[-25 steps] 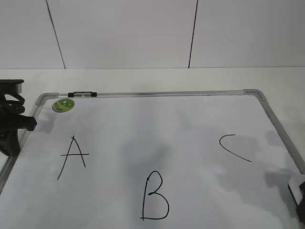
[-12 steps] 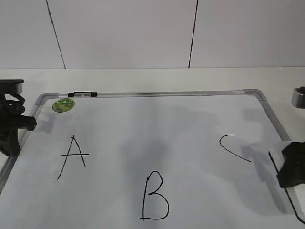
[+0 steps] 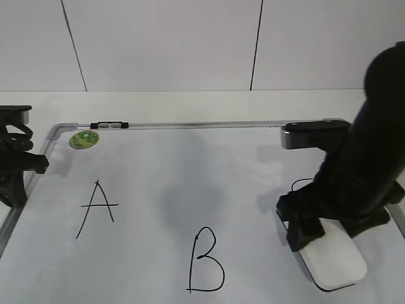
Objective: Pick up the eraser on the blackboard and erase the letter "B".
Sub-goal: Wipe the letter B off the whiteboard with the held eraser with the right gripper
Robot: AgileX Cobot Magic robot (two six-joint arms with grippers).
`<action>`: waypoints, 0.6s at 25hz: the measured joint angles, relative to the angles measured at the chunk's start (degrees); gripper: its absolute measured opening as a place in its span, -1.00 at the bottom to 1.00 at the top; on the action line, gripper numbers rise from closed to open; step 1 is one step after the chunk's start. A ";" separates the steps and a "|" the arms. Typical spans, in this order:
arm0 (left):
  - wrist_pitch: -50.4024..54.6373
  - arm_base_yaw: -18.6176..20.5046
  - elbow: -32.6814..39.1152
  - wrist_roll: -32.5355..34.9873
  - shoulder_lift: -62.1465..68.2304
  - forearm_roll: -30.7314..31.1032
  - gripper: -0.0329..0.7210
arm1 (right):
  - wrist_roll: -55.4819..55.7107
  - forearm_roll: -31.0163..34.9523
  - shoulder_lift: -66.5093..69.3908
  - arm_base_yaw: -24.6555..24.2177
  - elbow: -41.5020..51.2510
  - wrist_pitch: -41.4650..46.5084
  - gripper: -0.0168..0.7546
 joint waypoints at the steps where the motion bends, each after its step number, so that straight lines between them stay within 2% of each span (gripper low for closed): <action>1: 0.00 0.00 0.00 0.00 0.00 0.00 -0.86 | 0.10 -0.12 1.03 0.68 -0.77 0.00 0.46; 7: 0.08 0.00 0.00 0.00 0.00 0.00 -0.86 | 3.48 -5.55 11.96 7.15 -11.13 0.00 0.46; 15: 0.08 0.00 0.00 0.00 0.09 0.05 -0.86 | 4.26 -6.63 19.36 9.47 -16.85 0.97 0.46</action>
